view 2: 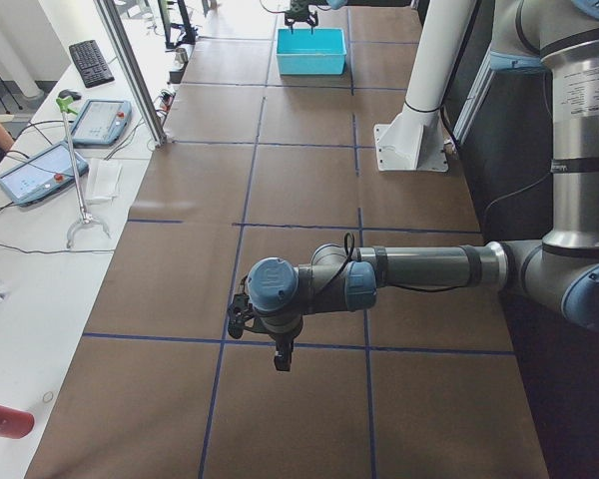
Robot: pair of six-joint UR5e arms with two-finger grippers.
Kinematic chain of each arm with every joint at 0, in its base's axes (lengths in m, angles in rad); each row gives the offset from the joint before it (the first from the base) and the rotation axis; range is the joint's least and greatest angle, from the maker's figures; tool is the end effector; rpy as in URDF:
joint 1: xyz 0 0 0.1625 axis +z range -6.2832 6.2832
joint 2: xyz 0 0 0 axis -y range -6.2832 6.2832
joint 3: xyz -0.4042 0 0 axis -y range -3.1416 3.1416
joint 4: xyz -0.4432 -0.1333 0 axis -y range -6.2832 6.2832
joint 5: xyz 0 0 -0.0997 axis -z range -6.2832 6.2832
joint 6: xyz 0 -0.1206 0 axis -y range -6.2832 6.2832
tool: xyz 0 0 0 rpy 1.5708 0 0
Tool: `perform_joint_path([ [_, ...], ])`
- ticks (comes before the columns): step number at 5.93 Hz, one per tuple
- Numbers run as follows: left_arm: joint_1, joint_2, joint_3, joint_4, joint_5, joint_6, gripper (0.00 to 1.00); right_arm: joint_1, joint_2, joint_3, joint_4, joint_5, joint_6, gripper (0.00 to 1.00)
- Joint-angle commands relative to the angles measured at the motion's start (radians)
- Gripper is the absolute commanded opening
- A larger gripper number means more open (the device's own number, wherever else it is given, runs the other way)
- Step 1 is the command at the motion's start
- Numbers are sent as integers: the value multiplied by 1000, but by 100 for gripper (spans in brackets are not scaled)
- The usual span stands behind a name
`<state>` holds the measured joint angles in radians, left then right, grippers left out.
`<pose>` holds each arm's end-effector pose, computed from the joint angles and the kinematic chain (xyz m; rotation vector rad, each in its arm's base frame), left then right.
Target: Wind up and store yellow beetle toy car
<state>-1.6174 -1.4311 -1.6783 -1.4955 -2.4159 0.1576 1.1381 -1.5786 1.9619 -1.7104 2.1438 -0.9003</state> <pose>-0.0653 -0.4747 0.6673 -0.0144 0.8502 0.0588 -0.1602 -0.5088 0.4752 0.3933 -0.5420 -1.3571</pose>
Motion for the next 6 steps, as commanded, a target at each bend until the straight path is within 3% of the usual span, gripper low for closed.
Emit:
perform_joint_path([
  [1,1,1,2,0,0,0,100,144,14,-44,-26,34,3,100],
  [3,1,0,12,0,-2,0,100,274,-24,-104,-26,63,125,100],
  [4,1,0,14,0,-3,-3,100,335,-38,-144,-25,118,185,100],
  [6,1,-2,18,-2,-3,-154,100,434,-104,-159,-23,145,503,100],
])
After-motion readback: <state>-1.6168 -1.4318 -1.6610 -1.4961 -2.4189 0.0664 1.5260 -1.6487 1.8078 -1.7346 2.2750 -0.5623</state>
